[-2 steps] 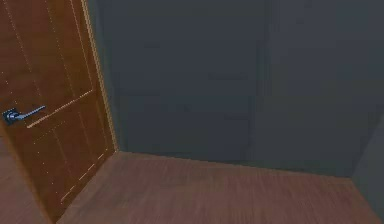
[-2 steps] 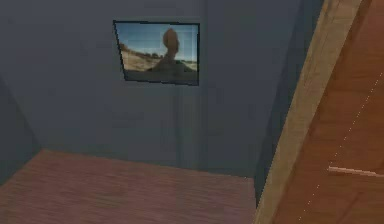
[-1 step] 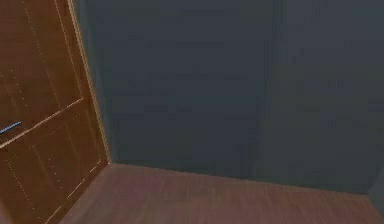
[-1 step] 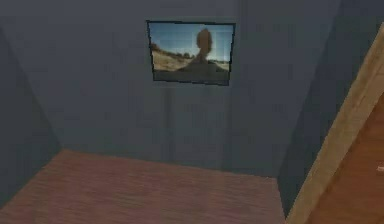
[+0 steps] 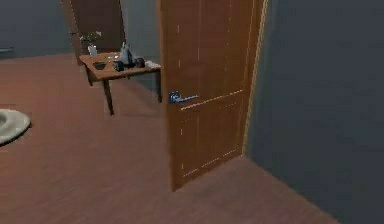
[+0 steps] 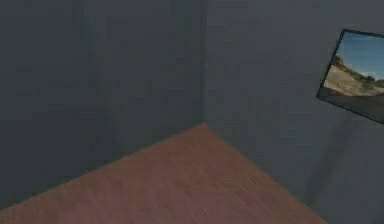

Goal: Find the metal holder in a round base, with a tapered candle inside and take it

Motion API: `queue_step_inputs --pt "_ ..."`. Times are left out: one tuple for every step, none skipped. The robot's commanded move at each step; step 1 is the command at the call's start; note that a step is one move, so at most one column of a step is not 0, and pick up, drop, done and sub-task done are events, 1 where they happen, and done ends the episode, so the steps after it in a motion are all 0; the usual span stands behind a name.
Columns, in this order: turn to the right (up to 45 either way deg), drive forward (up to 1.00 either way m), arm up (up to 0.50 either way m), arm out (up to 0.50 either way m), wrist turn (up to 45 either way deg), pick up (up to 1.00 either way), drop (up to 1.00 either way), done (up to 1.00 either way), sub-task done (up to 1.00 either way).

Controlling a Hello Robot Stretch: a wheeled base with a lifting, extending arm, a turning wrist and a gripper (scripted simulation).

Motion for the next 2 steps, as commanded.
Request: queue_step_inputs --pt "-39.0 0.0 0.0 0.0 0.0 0.0 0.0 0.0 0.0" --pt "0.0 0.9 0.0 0.0 0.0 0.0 0.0 0.0 0.0"
